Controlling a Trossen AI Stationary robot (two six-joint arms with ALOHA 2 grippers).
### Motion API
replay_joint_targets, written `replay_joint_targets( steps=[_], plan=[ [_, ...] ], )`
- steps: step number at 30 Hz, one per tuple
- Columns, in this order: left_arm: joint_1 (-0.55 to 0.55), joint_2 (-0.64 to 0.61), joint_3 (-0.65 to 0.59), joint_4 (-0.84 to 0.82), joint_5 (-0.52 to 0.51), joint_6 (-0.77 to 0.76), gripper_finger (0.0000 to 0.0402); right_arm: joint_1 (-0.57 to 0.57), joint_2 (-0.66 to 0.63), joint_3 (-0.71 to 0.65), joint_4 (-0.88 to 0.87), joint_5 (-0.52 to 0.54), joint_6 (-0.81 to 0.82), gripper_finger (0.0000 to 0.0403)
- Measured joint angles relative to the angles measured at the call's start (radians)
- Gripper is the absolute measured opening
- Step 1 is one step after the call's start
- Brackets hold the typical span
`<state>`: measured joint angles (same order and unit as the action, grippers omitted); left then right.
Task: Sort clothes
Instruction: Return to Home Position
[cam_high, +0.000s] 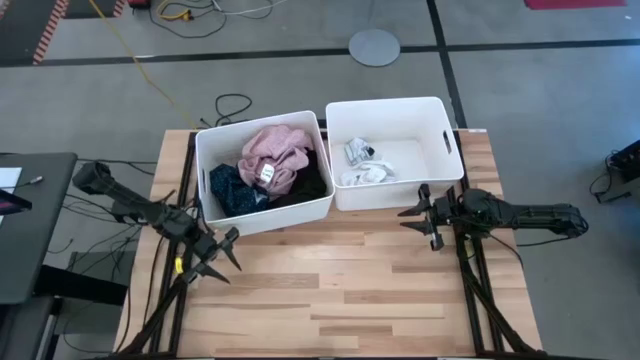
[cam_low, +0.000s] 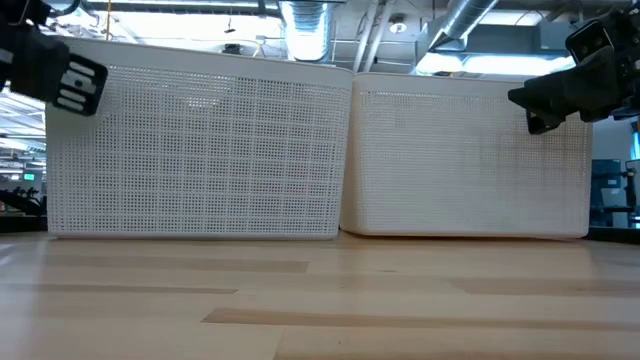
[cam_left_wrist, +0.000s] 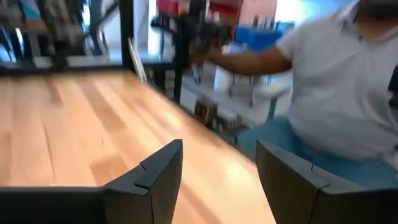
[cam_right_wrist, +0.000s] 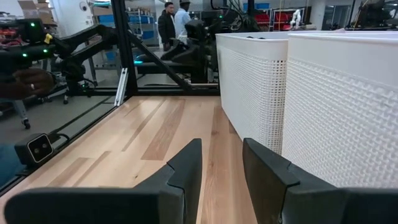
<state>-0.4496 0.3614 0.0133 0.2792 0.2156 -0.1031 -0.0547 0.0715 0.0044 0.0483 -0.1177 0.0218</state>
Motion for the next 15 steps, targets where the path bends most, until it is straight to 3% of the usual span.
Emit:
replay_joint_targets(
  steps=[9,15],
  plan=[
    [0.089,-0.163,-0.002,-0.168,0.015,0.008,0.0196,0.0,0.0,0.0,-0.008,0.002,0.005,0.0132],
    [0.089,-0.18,-0.002,-0.213,0.02,0.003,0.0196,0.0,0.0,0.0,-0.016,0.024,0.009,0.0132]
  ],
)
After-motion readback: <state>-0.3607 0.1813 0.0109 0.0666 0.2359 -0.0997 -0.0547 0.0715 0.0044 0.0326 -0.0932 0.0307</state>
